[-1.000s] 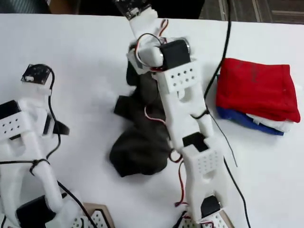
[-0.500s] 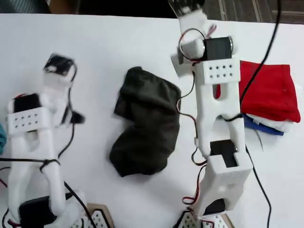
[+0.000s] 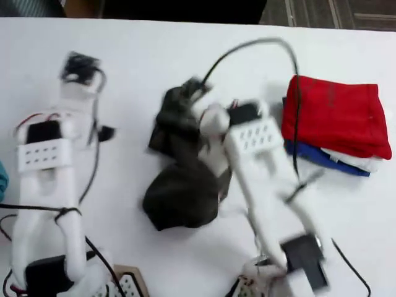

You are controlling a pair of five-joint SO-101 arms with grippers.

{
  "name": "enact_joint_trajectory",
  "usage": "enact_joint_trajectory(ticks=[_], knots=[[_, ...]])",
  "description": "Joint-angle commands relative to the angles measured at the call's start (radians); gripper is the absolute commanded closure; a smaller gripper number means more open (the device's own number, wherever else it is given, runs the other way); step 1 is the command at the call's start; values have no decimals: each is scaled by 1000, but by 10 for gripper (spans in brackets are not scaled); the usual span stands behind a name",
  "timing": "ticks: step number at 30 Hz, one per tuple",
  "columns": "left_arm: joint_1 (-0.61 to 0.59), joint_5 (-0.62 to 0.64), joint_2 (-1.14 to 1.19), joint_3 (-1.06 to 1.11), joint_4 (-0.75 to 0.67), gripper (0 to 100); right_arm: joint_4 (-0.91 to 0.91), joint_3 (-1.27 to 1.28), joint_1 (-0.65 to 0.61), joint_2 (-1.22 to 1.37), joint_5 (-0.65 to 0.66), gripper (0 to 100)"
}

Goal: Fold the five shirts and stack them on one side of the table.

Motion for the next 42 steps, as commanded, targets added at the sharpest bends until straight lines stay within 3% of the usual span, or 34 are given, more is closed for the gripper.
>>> enact_joint_trajectory(ticks=[1,8,12,16,18,21,26,33,42], knots=[[-127,-8,-6,-38,26,665,-116,281,-105,-214,2,566],[-244,-77,-12,53,23,665,-262,433,-277,-176,-26,566],[-276,-78,-14,147,-31,665,-314,430,-297,-42,-20,566],[-279,-78,-15,228,-74,665,-344,388,-174,104,-18,602],[-281,-78,-15,245,-78,665,-341,324,-58,147,-17,715],[-281,-78,-15,249,-78,665,-314,173,128,151,-17,978],[-279,-77,-15,249,-78,665,-159,-235,325,154,2,979],[-273,-74,-15,249,-78,665,8,-655,349,160,127,978],[-273,-77,-15,249,-75,665,8,-582,346,163,129,937]])
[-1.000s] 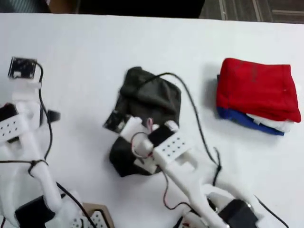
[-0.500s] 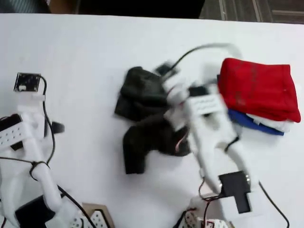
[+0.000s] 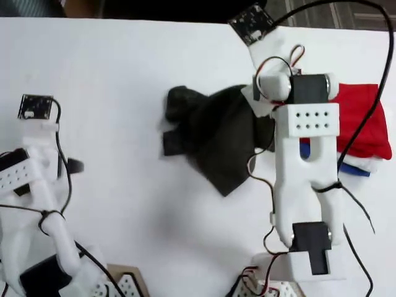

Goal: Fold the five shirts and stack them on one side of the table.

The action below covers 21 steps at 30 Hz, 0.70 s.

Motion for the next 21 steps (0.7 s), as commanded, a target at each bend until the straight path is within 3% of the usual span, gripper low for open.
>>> enact_joint_trajectory(ticks=[1,5,7,11,15,18,21], knots=[[-3,-11,-15,-2,-12,665,5,35,1,-4,9,892],[-3,-11,-15,-1,-12,665,25,44,18,-22,8,658],[-3,-11,-15,-1,-12,665,85,23,18,-48,5,611],[-3,-11,-15,-2,-17,665,225,49,-81,-133,86,686],[-3,-11,-14,-5,-17,665,228,284,-209,-239,157,762],[-3,-11,-14,-2,-17,665,206,548,-332,-277,160,752],[-3,-11,-11,-2,-17,665,73,778,-414,-286,153,745]])
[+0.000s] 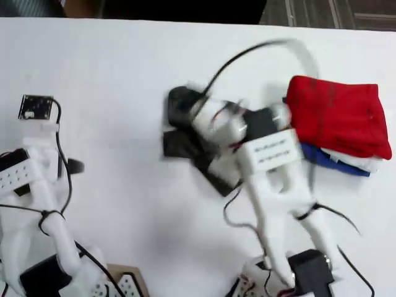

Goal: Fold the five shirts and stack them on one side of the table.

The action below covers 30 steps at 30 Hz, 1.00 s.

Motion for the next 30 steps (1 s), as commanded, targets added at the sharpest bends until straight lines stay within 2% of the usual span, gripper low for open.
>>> enact_joint_trajectory(ticks=[1,5,12,17,22,28,30], knots=[[-3,-11,-11,-5,-15,665,-151,259,-82,-50,-2,745],[-3,-11,-12,-4,-12,665,-309,413,-90,-48,-5,745],[-3,-8,-14,-4,-11,665,-340,439,-67,28,-5,745],[-3,-8,-14,-4,-11,665,-424,361,28,217,-3,745],[-3,-9,-14,-4,-11,665,-432,204,93,407,-3,745],[-3,-9,-14,-5,-11,665,-426,74,130,559,0,748],[-3,-9,-14,-5,-11,665,-426,57,139,588,-3,779]])
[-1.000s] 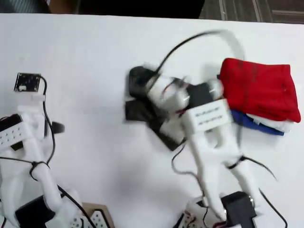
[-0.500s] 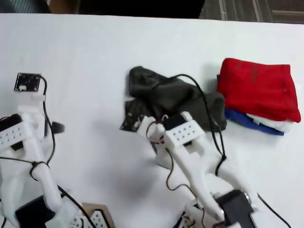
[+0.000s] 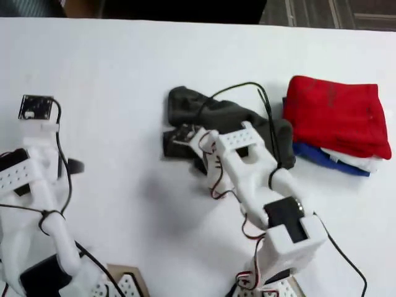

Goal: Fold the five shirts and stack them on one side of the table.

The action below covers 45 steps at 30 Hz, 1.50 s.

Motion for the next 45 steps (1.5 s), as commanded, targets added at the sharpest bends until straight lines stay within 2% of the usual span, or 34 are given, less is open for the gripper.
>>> enact_joint_trajectory(ticks=[1,5,12,21,27,31,36,41,45], knots=[[-2,-9,-14,-5,-11,665,-8,-75,45,61,-2,812],[-2,-9,-14,-5,-11,665,-8,-114,90,68,-3,990],[-2,-9,-9,-5,-15,665,165,-296,160,35,2,978],[0,-6,-8,-4,-15,665,424,-595,133,-263,-3,978],[0,-6,-8,-2,-14,665,453,-651,53,-460,-37,978],[28,-9,-8,5,-9,665,453,-651,56,-570,-51,978],[172,-11,-8,48,-9,665,437,-651,213,-670,-40,978],[397,-11,-8,64,-9,665,372,-644,469,-702,23,978],[569,-6,-14,50,-25,665,318,-643,596,-702,20,978]])
